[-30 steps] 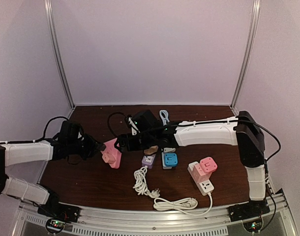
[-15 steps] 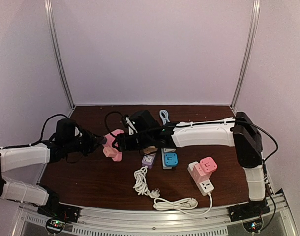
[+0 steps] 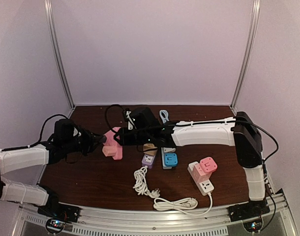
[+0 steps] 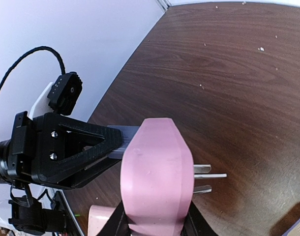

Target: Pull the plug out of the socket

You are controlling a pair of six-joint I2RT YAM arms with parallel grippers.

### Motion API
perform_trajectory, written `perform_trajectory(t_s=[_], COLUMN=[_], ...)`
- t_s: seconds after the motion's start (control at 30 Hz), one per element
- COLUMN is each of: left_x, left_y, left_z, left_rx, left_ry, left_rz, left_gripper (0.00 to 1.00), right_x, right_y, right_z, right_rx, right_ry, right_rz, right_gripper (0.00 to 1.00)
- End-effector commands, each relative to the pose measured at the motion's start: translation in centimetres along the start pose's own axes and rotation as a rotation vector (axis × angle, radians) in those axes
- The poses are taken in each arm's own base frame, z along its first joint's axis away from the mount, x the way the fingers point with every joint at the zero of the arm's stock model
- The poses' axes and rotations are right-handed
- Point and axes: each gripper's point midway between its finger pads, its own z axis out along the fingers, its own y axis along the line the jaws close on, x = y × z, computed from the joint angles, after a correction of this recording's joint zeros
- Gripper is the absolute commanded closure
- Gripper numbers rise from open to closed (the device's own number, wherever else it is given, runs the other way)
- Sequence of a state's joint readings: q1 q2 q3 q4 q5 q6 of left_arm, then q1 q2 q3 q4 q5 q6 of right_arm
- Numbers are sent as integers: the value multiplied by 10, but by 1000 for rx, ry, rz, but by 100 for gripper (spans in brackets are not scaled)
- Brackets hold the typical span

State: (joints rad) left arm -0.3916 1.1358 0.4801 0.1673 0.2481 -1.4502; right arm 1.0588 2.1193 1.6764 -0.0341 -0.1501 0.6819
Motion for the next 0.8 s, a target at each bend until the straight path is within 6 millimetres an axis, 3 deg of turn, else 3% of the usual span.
perform_trajectory(t_s=[0.0,0.13,0.53,0.77], left_x=[-5,-5,1,5], left_y=[-39,-46,-65,-72], left_z=[-7,-10,-26,-35], left_rx=[153,163,188,194], left_ry=[-9,-6,18,35], left_rz=[17,36,143,191], left_gripper=[100,100,100,100], right_x=[-25,-27,-55,-65], right_y=[12,3,-45,-65], right_z=[-6,-7,-39,-53], right_rx=[2,62,320,375], right_ry=[-82,-95,-221,-252], right_rz=[-12,-33,-87,-85], right_gripper=[77,100,100,100])
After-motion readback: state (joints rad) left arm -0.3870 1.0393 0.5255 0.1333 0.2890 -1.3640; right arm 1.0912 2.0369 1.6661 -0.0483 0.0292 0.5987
